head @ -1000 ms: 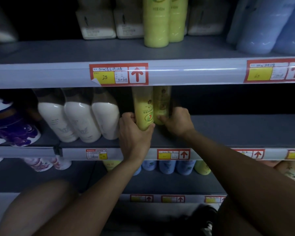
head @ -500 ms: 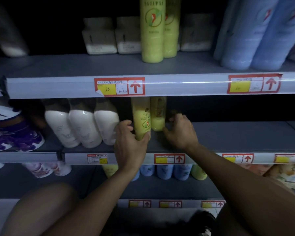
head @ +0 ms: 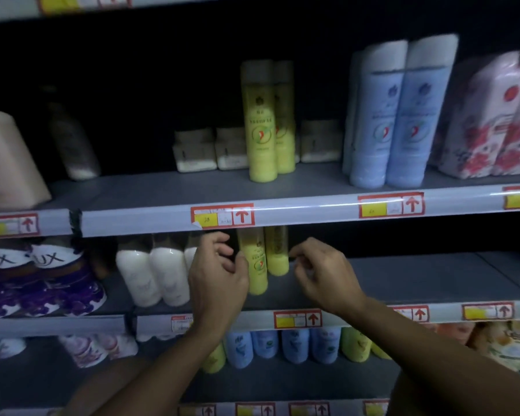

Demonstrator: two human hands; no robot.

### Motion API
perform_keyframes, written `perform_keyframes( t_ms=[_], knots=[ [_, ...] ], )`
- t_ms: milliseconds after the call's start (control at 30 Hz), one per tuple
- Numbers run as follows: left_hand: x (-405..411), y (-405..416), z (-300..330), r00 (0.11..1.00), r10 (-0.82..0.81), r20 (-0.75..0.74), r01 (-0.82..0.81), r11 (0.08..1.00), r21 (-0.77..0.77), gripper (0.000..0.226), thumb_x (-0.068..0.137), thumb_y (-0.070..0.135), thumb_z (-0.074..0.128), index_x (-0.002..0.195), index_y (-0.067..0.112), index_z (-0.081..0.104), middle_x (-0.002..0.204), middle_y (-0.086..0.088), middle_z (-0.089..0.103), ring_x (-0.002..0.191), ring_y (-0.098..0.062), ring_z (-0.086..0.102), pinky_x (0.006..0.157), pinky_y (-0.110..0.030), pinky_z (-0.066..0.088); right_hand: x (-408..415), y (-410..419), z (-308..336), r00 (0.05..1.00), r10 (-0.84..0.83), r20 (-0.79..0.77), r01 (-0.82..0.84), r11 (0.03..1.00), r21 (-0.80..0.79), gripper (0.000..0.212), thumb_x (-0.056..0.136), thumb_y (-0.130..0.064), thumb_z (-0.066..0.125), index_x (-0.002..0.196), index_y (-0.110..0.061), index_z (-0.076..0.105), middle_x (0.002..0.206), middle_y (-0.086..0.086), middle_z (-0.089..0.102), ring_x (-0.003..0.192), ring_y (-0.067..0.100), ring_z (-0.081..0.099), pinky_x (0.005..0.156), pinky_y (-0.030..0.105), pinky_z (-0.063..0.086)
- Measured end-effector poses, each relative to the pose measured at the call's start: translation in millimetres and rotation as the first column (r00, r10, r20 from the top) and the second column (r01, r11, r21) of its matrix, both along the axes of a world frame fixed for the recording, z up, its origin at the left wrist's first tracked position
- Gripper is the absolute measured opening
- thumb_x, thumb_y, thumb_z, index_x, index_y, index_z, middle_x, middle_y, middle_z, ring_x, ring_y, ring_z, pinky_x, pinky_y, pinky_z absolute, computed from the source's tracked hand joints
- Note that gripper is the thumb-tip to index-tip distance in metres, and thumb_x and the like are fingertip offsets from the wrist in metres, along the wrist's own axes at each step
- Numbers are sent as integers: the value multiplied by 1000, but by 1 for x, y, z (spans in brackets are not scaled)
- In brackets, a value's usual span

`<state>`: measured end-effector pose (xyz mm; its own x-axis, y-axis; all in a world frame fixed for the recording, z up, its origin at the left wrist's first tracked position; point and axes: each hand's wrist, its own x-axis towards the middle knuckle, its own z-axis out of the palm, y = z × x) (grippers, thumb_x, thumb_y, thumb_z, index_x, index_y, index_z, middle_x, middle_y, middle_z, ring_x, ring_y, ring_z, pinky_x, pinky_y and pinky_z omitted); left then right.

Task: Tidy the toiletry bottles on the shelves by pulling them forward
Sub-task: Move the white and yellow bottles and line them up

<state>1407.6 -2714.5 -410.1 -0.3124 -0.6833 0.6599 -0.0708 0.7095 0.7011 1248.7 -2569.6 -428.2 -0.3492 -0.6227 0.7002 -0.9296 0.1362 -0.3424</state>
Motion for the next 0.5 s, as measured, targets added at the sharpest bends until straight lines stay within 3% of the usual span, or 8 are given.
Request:
perform_keyframes(
  t_ms=[100,200,267,333,400,500],
  knots=[
    [-2,4,33,994,-25,-111,14,994,-106,33,87,7,77,105,24,56,81,9,60,65,-10,60,60,-40,56,16,8,30,975,79,-207,-105,987,-117,6,89,-6,64,92,-8,69,85,1,59,74,19,57,62,36,48],
    [-6,9,65,984,-74,-161,45,983,-178,32,88,8,75,108,25,56,83,8,60,67,-10,61,59,-40,56,28,13,72,963,78,-259,-141,962,-233,5,88,-4,65,89,-6,69,81,2,60,71,21,57,63,32,45],
    [-12,10,87,988,-95,-118,71,978,-195,33,89,12,76,110,27,55,87,10,60,71,-9,61,64,-39,57,28,9,101,987,61,-147,-100,956,-277,5,89,-10,65,93,-10,68,83,-1,63,73,17,60,66,34,49],
    [-22,5,107,993,-109,-51,98,977,-189,35,89,13,76,111,29,54,94,8,60,75,-7,62,69,-35,57,18,-3,126,996,30,83,-4,954,-300,10,87,-17,64,96,-15,68,85,-5,67,76,13,64,72,37,54],
    [-38,-4,125,993,-120,-17,115,976,-186,38,87,11,77,112,27,53,101,3,61,77,-6,62,73,-31,55,-1,-19,146,951,-17,309,102,960,-262,18,87,-18,66,105,-17,69,91,-5,71,82,12,67,84,39,57],
    [-66,-23,143,996,-91,22,93,985,-142,46,85,19,83,120,19,53,110,0,60,81,-5,59,81,-30,54,-36,-47,167,881,-87,465,189,966,-177,38,88,-15,70,125,-12,64,110,2,72,104,20,69,101,35,51]
  ],
)
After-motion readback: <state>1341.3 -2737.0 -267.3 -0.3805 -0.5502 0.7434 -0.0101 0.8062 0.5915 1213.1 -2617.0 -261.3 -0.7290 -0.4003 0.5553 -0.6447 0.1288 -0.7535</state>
